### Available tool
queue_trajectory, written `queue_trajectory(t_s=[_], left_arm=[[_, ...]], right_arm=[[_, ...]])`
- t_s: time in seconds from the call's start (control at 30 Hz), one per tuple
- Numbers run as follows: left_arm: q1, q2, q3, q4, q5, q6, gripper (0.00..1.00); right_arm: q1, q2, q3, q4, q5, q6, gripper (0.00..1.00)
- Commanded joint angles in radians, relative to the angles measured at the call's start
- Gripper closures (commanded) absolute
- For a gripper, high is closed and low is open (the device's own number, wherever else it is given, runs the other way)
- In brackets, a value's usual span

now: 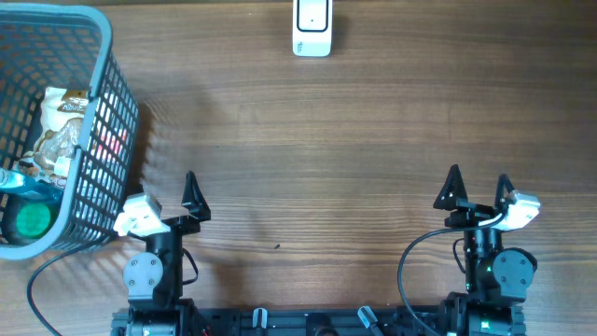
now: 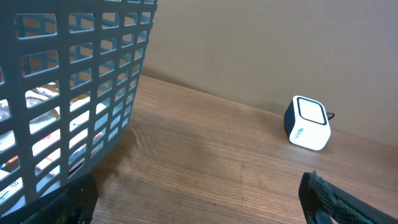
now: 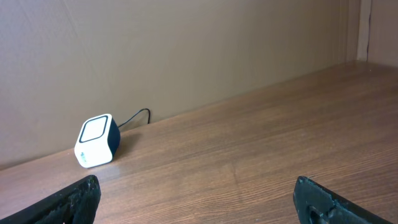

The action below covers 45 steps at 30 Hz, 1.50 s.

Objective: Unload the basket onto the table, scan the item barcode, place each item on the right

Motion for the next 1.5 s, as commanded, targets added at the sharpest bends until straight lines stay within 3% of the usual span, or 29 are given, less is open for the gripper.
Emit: queue_trajectory(t_s=[0.0, 1.47], left_arm=[[0.006, -0.003, -0.005, 0.004, 0.012, 0.016, 0.00], [0.006, 0.002, -0.005, 0.000, 0.023, 0.001, 0.00]], right_arm=[[0.006, -0.008, -0.001, 0.003, -0.016, -0.017, 0.00], [0.006, -0.008, -0.001, 0.003, -0.016, -0.016, 0.00]])
